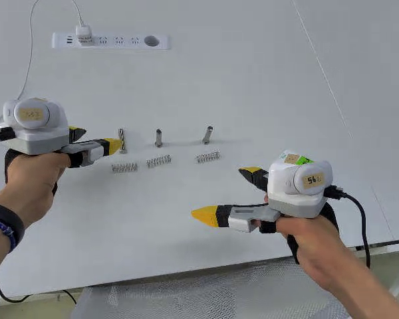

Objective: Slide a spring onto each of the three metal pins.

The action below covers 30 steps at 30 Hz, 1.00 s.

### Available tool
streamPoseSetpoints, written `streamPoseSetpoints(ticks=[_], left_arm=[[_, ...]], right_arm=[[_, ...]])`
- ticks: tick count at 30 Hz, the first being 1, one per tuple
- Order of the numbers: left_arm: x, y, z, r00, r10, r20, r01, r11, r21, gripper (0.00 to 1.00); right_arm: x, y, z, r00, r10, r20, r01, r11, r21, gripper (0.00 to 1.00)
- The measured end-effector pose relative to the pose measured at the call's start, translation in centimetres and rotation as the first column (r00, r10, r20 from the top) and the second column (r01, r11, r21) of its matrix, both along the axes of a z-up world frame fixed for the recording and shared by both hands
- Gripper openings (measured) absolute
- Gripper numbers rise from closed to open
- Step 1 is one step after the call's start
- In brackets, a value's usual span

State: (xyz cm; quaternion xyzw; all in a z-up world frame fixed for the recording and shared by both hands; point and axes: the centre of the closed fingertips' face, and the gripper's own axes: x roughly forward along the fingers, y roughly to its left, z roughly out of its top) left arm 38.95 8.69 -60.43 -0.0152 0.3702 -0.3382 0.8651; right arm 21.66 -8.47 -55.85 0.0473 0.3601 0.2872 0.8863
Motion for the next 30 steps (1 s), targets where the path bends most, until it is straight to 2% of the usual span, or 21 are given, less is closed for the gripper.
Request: streamPoseSetpoints(ticks=[9, 14, 30], left_arm=[[0.6, -1.4, -1.0, 0.999, 0.028, -0.040, -0.028, 1.000, -0.003, 0.44], [1.2, -1.7, -1.8, 0.997, 0.047, -0.065, -0.047, 0.999, 0.002, 0.38], [2.7, -2.7, -3.7, 0.992, 0.083, -0.092, -0.081, 0.996, 0.028, 0.27]], right_arm=[[-0.4, -0.4, -0.2, 1.000, -0.015, -0.012, 0.015, 1.000, 0.003, 0.91], [-0.4, -0.5, -0.4, 1.000, -0.023, -0.016, 0.023, 1.000, 0.006, 0.91], [-1.1, -0.8, -1.0, 0.999, -0.041, -0.036, 0.041, 0.999, 0.015, 0.91]])
